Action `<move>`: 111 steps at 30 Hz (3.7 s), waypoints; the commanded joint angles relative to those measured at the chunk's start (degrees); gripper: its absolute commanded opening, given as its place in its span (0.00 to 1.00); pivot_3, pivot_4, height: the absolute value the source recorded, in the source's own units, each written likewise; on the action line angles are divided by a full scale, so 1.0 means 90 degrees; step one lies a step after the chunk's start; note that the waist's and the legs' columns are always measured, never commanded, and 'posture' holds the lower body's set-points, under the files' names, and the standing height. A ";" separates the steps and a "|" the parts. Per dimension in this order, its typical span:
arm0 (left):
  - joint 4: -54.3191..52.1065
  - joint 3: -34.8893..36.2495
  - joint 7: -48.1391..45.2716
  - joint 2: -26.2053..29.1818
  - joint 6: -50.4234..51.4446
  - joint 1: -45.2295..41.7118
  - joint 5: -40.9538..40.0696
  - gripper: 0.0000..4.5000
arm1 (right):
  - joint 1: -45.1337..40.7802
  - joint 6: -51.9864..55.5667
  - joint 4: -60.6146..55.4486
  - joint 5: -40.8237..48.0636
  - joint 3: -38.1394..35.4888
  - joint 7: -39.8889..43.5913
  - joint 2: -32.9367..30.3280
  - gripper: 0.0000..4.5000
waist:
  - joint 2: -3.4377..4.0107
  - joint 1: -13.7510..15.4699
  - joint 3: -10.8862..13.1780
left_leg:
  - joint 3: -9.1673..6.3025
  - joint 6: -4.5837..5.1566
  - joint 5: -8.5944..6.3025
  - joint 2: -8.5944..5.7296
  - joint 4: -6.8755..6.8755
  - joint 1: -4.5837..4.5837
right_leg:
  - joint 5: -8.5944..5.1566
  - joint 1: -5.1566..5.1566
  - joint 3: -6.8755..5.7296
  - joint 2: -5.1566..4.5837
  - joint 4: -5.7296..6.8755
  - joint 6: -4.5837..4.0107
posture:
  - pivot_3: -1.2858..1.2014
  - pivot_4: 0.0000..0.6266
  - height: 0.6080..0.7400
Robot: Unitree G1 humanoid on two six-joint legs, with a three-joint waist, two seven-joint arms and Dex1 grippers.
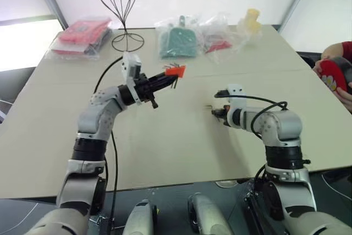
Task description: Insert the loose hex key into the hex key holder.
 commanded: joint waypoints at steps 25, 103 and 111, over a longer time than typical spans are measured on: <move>0.2956 0.0230 -0.1067 -0.0763 -0.0954 -0.2737 0.0110 0.00 | -0.1613 -0.4149 -0.0856 0.1829 -0.0988 0.0643 0.0784 0.01 | 0.0022 0.0154 0.0018 | 0.0000 0.0002 -0.0002 -0.0013 -0.0018 -0.0105 | 0.0021 -0.0095 -0.0007 -0.0023 -0.0017 0.0005 | 0.52 0.24 1.00; 0.3368 0.0704 -0.0906 -0.1162 -0.1079 -0.3117 0.0033 0.00 | -0.1108 -0.4435 -0.1109 0.2173 -0.0577 0.0467 0.0699 0.01 | 0.0022 0.0157 0.0018 | -0.0003 0.0003 -0.0001 -0.0014 0.0011 -0.0099 | 0.0021 -0.0095 -0.0006 -0.0020 0.0029 0.0005 | 0.52 0.24 1.00; 0.3363 0.0713 -0.0904 -0.1160 -0.1072 -0.3121 0.0022 0.00 | -0.1118 -0.4447 -0.1101 0.2188 -0.0567 0.0489 0.0697 0.01 | 0.0022 0.0155 0.0018 | -0.0003 0.0002 -0.0001 -0.0015 0.0012 -0.0098 | 0.0021 -0.0095 -0.0006 -0.0020 0.0032 0.0004 | 0.52 0.24 1.00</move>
